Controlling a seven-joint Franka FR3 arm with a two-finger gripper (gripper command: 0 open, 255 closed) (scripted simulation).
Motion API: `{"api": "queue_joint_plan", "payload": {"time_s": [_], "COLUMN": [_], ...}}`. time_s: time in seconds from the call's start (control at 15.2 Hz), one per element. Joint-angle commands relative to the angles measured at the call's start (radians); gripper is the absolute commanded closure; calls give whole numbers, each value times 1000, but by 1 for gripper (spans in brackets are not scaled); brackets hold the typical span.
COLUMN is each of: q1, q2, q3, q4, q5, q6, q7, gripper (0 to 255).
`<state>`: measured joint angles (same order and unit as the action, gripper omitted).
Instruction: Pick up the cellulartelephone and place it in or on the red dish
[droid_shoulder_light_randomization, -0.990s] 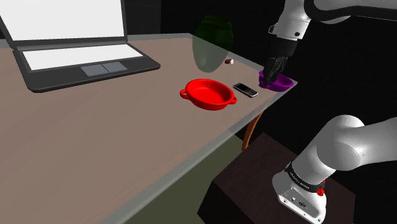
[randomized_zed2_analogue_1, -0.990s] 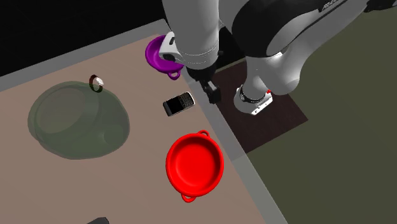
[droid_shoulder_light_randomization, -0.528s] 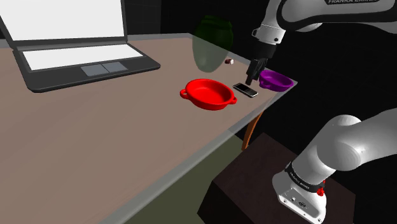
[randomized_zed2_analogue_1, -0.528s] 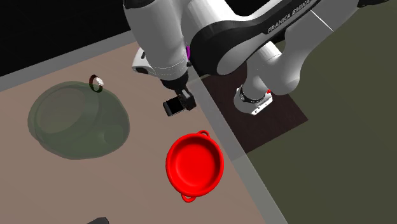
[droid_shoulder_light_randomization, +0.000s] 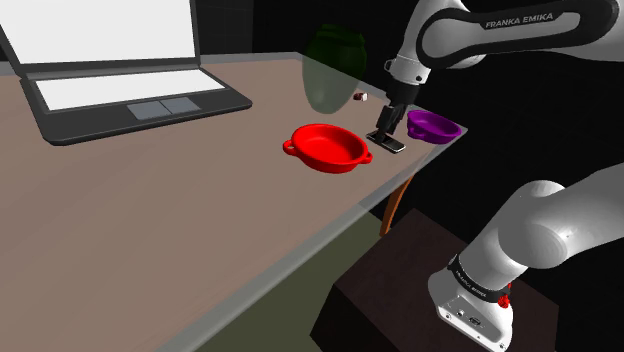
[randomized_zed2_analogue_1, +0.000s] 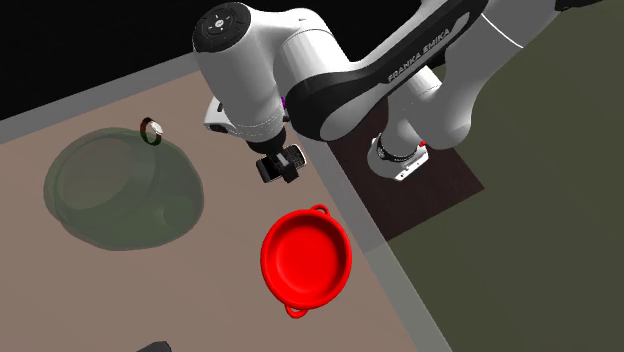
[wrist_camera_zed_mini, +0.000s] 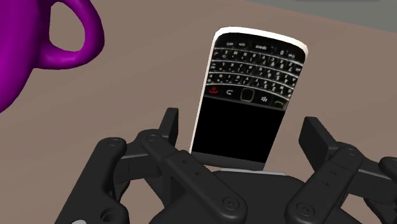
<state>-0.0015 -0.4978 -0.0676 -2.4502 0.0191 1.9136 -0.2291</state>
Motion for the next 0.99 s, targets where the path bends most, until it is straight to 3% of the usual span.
{"api": "queue_joint_plan", "payload": {"time_s": [0.0,0.53,0.59,0.92], "q1": [0,0,0,0], "q2": [2,3,3,2], "q3": [0,0,0,1], "q4": [-18,-17,-17,-19], "q5": [0,0,0,1], "q6": [21,21,21,22], "q7": [0,-1,-1,0], "gripper": [0,0,255,255]}}
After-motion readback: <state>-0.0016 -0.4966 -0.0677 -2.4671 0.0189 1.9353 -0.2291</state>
